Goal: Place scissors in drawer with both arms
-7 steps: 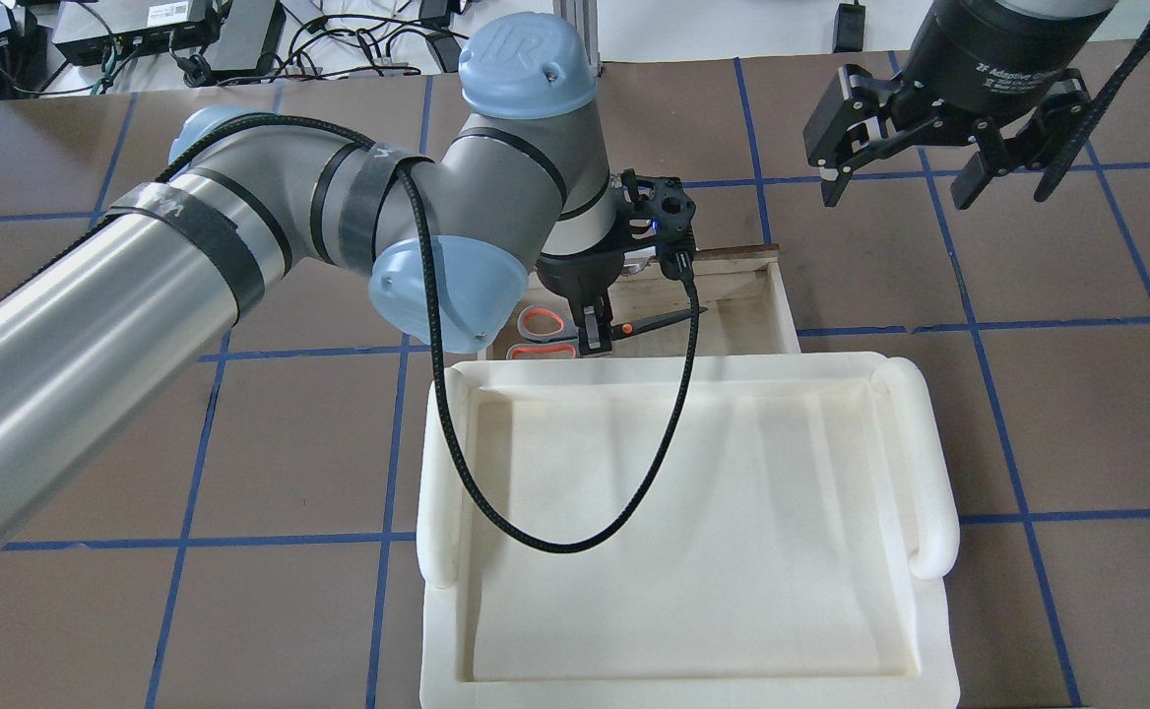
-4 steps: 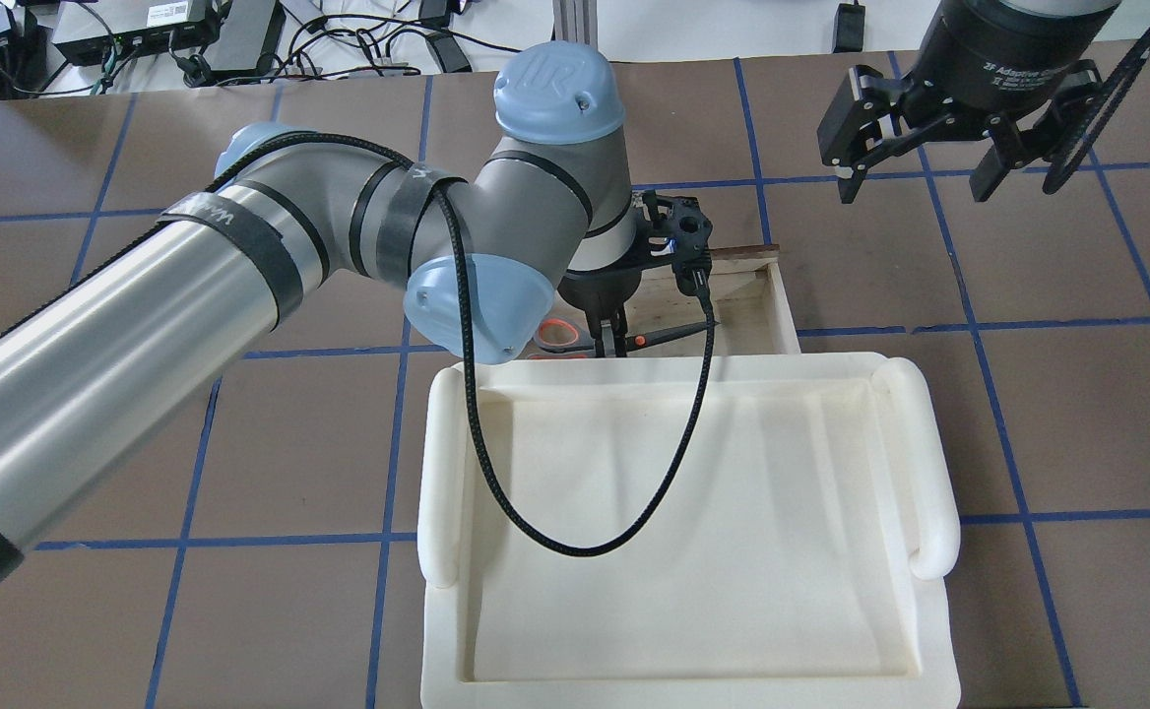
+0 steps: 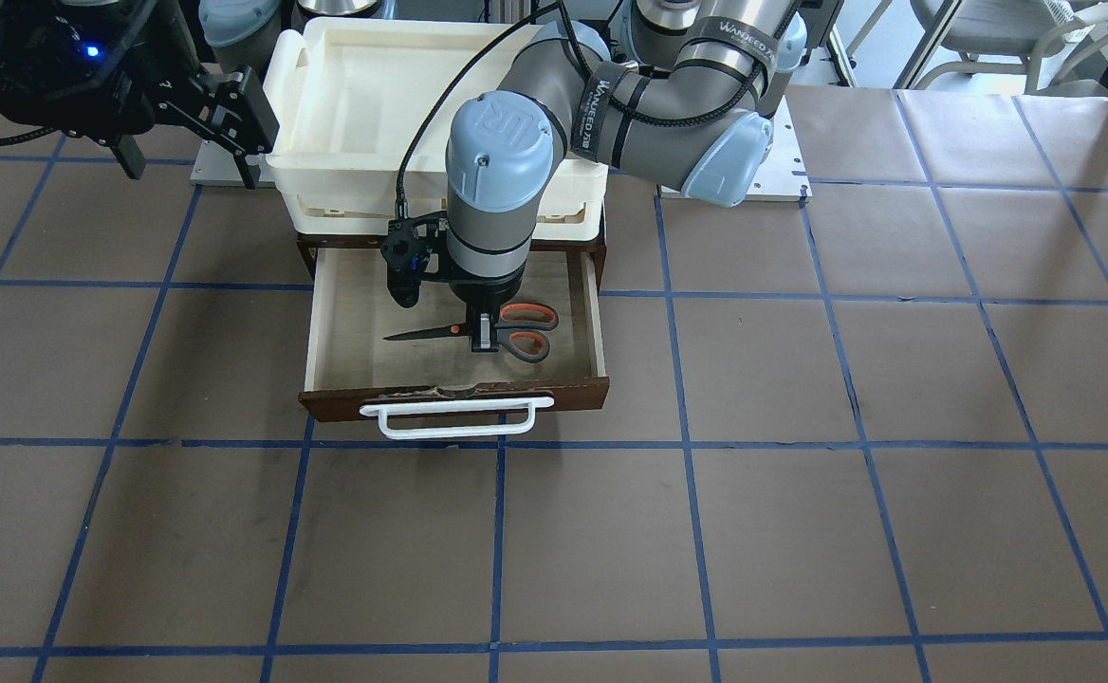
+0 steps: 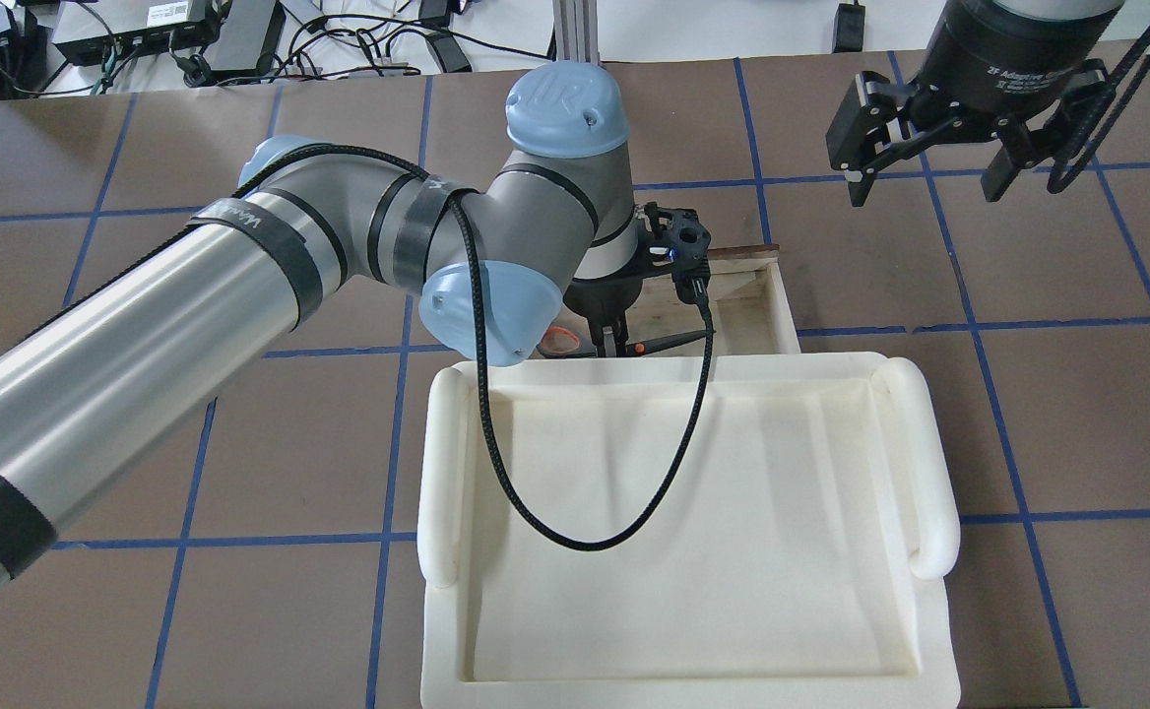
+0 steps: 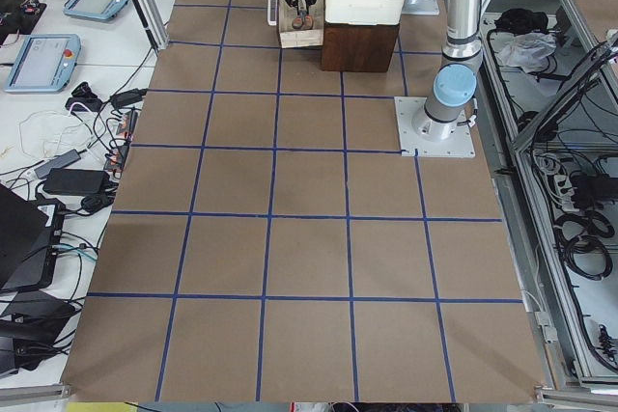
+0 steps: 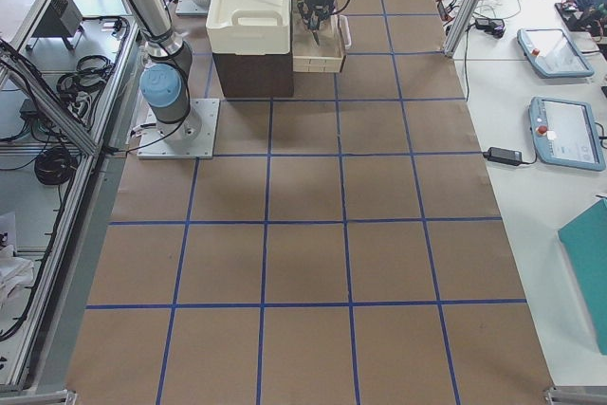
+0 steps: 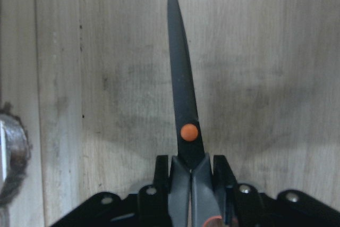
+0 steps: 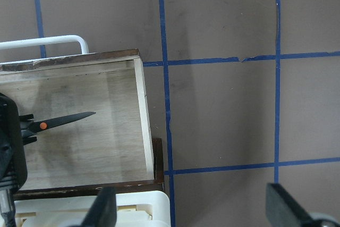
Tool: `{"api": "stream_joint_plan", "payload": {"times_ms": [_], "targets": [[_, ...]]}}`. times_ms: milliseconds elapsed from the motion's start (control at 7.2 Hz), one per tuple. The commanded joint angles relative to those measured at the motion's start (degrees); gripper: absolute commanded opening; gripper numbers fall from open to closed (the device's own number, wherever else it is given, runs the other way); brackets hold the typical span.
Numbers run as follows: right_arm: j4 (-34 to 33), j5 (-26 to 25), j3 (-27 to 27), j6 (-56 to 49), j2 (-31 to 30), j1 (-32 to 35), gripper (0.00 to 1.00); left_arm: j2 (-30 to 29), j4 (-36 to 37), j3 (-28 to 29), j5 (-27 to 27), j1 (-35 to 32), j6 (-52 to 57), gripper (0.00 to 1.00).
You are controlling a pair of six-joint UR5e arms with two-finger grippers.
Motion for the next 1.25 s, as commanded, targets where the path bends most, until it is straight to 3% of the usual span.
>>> {"api": "stream_joint_plan", "payload": {"times_ms": [0,139,556,833,1111], "targets": [[-0.02,0.03,0.00,-0.03,0.09,0.00,1.00,-0.07,0.74,0.00,0.08,-0.04,-0.01,0.61],[-0.02,0.03,0.00,-0.03,0.00,0.00,1.00,0.11,0.84,0.00,0.34,-0.04,-0.44,1.00],[0.07,-0.24,0.00,-0.20,0.00,0.00,1.00,5.01,-0.74,2.45,2.36,0.74,-0.53,1.00],[0.07,-0.24,0.00,-0.21,0.00,0.00,1.00,8.53,-12.29,6.84,5.35,6.17,-1.05,1.00],[0.07,-0.33,0.09,-0.56,0.00,0.00,1.00,11.87,-13.05,7.56,5.61,13.02,-13.19,1.00]]}}
